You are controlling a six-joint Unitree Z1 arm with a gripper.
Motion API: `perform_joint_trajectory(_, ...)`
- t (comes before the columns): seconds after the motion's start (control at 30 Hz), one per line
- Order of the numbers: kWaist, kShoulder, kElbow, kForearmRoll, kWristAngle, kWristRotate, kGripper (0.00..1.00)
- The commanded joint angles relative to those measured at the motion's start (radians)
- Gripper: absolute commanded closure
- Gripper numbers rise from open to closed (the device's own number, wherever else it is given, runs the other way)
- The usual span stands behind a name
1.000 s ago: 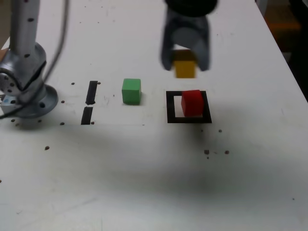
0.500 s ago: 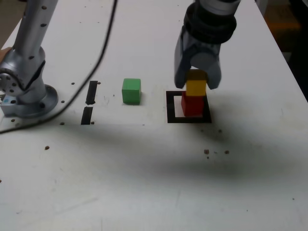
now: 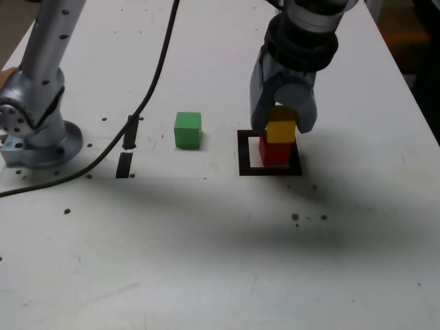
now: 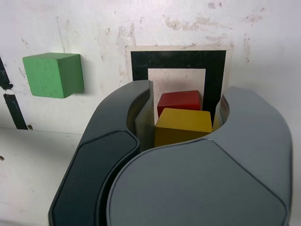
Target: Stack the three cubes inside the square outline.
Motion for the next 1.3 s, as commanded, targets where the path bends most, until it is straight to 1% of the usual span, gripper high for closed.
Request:
perform_joint_trajectory(0.0,0.002,0.002,0.0,0.007,0.006,-0.001,0.64)
perform_joint_trajectory(0.33,0.002,0.011,0.013,-0.003,-0.016,-0.001,0.5)
perform_joint_trajectory(0.4,0.002,0.012,0.015,-0.003,-0.018,-0.001,0.41)
perform_joint_trajectory(0.47,0.002,0.012,0.017,-0.003,-0.018,-0.002,0.3)
perform_joint_trajectory(0.5,0.002,0.011,0.018,-0.003,-0.017,-0.005,0.23)
perform_joint_trajectory(0.6,-0.001,0.0,0.027,-0.003,-0.007,-0.018,0.09)
perform_joint_trajectory(0.67,-0.006,-0.018,0.036,-0.003,0.004,-0.033,0.03)
perform_joint_trajectory(0.73,-0.01,-0.041,0.048,-0.003,0.013,-0.043,0.02)
perform_joint_trajectory(0.83,-0.021,-0.125,0.081,0.006,0.027,-0.05,0.01)
perform_joint_trajectory(1.03,-0.032,-0.388,0.221,0.026,0.049,-0.052,0.01)
perform_joint_trajectory(1.13,-0.016,-0.468,0.317,0.021,0.046,-0.059,0.01)
perform_joint_trajectory(1.2,0.009,-0.489,0.402,0.0,0.033,-0.064,0.01)
perform_joint_trajectory(1.27,0.032,-0.487,0.483,-0.043,0.019,-0.052,0.02)
